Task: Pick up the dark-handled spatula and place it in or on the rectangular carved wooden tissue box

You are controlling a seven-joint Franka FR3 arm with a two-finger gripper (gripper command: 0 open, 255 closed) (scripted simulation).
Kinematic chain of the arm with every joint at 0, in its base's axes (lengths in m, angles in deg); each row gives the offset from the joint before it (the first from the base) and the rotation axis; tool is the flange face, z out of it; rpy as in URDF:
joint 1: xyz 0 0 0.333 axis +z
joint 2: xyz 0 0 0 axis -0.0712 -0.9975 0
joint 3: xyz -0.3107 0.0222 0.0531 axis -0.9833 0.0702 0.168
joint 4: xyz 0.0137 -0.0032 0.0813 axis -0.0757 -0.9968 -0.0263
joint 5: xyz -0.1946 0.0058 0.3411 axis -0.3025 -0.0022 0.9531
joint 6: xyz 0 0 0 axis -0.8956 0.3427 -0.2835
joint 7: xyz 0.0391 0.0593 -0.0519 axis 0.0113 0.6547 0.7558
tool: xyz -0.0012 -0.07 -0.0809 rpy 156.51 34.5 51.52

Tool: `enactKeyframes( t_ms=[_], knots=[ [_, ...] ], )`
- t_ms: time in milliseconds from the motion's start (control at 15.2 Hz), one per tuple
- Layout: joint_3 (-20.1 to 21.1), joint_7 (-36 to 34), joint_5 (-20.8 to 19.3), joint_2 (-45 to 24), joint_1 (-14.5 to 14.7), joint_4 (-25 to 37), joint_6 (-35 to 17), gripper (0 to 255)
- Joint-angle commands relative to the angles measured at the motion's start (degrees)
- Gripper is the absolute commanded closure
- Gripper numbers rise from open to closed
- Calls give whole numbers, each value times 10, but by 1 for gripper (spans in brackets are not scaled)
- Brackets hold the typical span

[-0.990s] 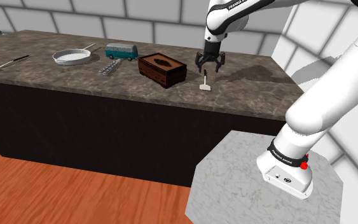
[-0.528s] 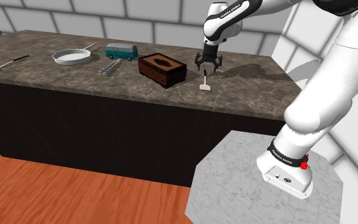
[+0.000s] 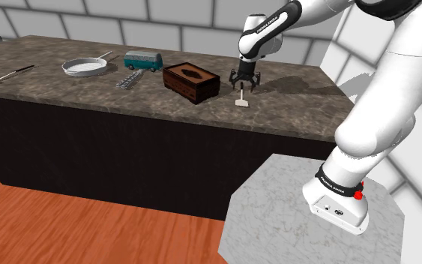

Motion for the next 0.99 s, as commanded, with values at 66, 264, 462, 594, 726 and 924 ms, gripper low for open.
enactKeyframes(
  t_ms=[66, 264, 462, 594, 726, 924],
  knots=[
    [0, 0, 0, -6, 0, 1, -5, 0],
    [0, 0, 0, -6, 0, 1, -5, 0],
    [0, 0, 0, -6, 0, 1, -5, 255],
    [0, 0, 0, -6, 0, 1, -5, 255],
    [0, 0, 0, -6, 0, 1, -5, 255],
    [0, 0, 0, -6, 0, 1, -5, 255]
  ],
)
